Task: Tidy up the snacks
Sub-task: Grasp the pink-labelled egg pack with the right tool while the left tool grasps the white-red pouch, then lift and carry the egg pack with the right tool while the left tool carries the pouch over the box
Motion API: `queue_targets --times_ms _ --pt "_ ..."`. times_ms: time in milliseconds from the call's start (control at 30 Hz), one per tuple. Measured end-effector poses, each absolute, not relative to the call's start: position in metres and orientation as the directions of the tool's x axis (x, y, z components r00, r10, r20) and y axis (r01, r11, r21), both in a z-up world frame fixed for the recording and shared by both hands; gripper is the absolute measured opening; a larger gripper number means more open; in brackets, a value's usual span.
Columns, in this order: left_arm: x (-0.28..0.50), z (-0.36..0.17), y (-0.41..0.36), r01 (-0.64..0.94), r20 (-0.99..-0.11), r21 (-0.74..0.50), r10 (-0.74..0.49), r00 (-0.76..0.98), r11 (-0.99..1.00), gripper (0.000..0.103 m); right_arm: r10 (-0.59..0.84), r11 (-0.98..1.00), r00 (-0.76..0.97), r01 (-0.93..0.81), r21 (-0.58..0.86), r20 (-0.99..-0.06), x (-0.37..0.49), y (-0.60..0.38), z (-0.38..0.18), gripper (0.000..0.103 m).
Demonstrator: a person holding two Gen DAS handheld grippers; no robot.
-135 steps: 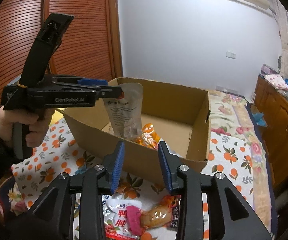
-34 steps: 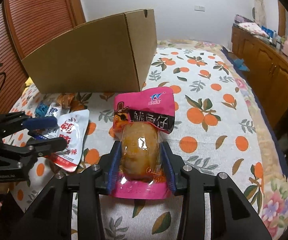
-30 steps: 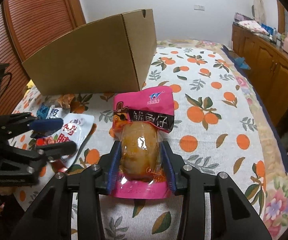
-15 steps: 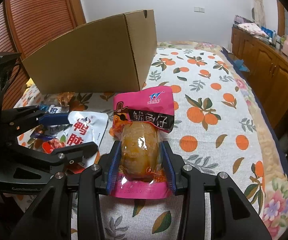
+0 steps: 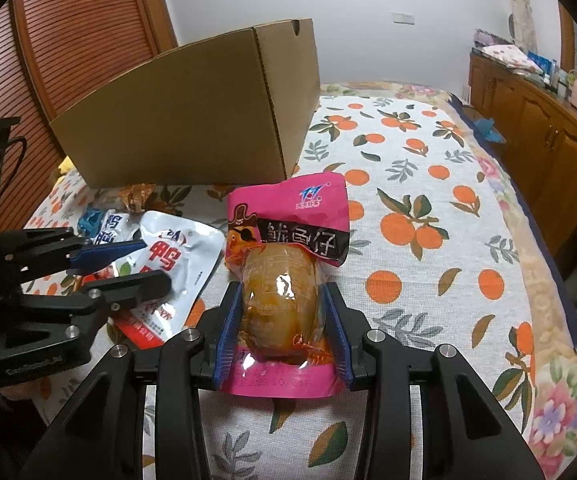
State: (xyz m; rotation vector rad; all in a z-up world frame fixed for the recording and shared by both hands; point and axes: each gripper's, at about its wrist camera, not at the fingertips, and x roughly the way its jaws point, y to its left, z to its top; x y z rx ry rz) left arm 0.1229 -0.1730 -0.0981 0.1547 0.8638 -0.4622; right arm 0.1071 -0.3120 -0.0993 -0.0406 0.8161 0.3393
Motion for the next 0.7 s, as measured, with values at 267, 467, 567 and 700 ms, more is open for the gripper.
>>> queue_targets --times_ms 267,467,567,700 --pt "0.106 -0.086 -0.174 0.468 -0.734 -0.053 -0.353 0.581 0.882 0.021 0.277 0.946 0.636 -0.312 0.088 -0.721 0.107 -0.311 -0.1 0.04" --pt "0.097 -0.077 -0.166 0.466 -0.713 -0.057 -0.362 0.6 0.883 0.019 0.274 0.946 0.638 -0.315 0.081 -0.72 0.107 -0.31 -0.1 0.04" --pt "0.092 -0.075 -0.16 0.464 -0.705 -0.064 -0.369 0.606 0.884 0.019 0.273 0.946 0.638 -0.315 0.08 -0.72 0.107 -0.31 -0.1 0.04" --pt "0.089 -0.068 -0.15 0.454 -0.689 -0.086 -0.382 0.616 0.887 0.019 0.267 0.947 0.641 -0.314 0.072 -0.72 0.106 -0.309 -0.1 0.04"
